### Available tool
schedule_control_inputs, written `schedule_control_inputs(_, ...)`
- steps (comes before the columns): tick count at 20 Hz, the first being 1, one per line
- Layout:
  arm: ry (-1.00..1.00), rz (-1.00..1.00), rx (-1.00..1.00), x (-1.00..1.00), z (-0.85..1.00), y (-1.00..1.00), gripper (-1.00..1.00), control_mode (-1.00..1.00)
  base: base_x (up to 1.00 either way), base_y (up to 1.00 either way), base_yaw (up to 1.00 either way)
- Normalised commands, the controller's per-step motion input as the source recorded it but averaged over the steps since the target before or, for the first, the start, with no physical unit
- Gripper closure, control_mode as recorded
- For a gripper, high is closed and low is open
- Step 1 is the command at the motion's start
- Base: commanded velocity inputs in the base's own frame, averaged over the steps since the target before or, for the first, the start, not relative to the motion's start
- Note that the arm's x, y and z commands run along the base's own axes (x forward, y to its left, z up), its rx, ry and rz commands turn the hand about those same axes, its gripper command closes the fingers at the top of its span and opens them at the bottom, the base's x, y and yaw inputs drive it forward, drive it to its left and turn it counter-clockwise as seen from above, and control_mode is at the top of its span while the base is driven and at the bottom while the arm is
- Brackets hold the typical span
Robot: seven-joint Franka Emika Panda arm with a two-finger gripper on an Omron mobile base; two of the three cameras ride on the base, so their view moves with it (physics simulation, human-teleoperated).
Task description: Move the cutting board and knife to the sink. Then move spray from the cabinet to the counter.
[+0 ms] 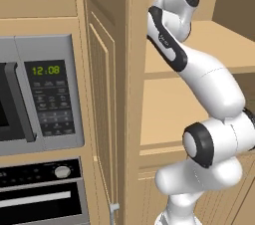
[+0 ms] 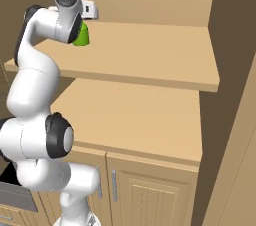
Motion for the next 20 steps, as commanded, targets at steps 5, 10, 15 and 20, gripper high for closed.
schedule_control_inputs(5, 0.07, 0.0, 0.0, 0.33, -0.11, 0.11, -1.0, -1.0, 0.0, 0.0, 0.0)
schedule_control_inputs(10, 0.02, 0.0, 0.0, 0.27, -0.15, 0.04, -1.0, -1.0, 0.0, 0.0, 0.0)
schedule_control_inputs(15, 0.0, 0.0, 0.0, 0.27, -0.08, 0.03, -1.0, -1.0, 0.0, 0.0, 0.0)
schedule_control_inputs(20, 0.0, 0.0, 0.0, 0.25, -0.09, 0.06, -1.0, -1.0, 0.0, 0.0, 0.0)
